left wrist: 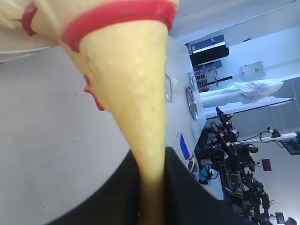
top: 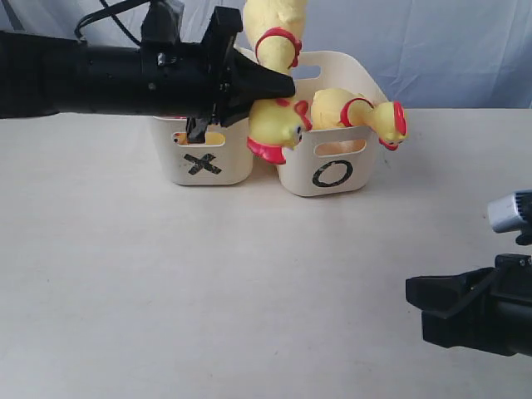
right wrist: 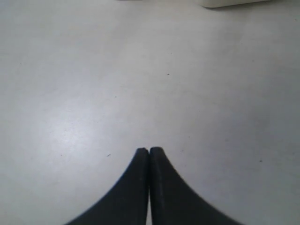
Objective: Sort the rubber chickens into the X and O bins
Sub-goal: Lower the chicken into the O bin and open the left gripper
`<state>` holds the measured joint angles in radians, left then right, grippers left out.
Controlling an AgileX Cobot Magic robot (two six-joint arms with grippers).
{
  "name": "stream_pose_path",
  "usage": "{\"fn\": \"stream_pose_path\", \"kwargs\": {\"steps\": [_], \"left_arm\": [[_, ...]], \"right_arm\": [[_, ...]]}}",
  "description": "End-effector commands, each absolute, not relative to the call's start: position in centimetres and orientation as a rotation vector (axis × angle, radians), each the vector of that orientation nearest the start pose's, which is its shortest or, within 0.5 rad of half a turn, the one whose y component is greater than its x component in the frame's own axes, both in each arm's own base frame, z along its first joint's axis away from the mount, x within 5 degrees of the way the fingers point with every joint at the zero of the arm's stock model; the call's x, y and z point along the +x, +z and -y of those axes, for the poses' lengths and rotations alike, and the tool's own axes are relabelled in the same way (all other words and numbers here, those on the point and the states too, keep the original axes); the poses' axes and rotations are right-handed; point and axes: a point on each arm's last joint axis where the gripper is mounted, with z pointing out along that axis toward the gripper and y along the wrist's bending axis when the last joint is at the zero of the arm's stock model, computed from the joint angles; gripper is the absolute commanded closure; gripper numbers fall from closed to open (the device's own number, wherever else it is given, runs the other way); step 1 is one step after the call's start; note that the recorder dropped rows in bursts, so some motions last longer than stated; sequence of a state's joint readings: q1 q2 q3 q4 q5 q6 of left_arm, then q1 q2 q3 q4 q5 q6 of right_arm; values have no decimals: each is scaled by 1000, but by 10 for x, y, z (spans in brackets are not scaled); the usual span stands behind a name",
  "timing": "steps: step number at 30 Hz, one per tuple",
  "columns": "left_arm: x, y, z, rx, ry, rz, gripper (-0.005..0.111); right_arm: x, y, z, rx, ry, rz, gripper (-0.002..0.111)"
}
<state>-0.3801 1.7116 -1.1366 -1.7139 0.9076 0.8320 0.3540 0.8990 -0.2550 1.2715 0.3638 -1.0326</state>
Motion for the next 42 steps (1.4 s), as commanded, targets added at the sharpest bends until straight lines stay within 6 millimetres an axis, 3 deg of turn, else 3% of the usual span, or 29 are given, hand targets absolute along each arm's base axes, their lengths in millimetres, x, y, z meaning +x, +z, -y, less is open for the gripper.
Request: {"fn": "stream_pose_path", "kwargs": {"steps": [1,4,15,31,42], "left_arm": [[323,288,216,53,-1714,-2133,107],[333,278,223,-34,-1668,-2169,107],[350,244,248,-75,-1661,-2255,107],[361,253,250,-99,-1619,-2213,107],[362,226,259,-116,-1666,-2290,107]], "right_arm": [[126,202,-79,-339,689,-2251,108],[126,202,-79,-339,690,-2249,108],[126,202,-79,-336,692,-2248,108],[126,202,-79,-336,692,-2248,108],[126,202,-79,-338,694,-2249,108]]}}
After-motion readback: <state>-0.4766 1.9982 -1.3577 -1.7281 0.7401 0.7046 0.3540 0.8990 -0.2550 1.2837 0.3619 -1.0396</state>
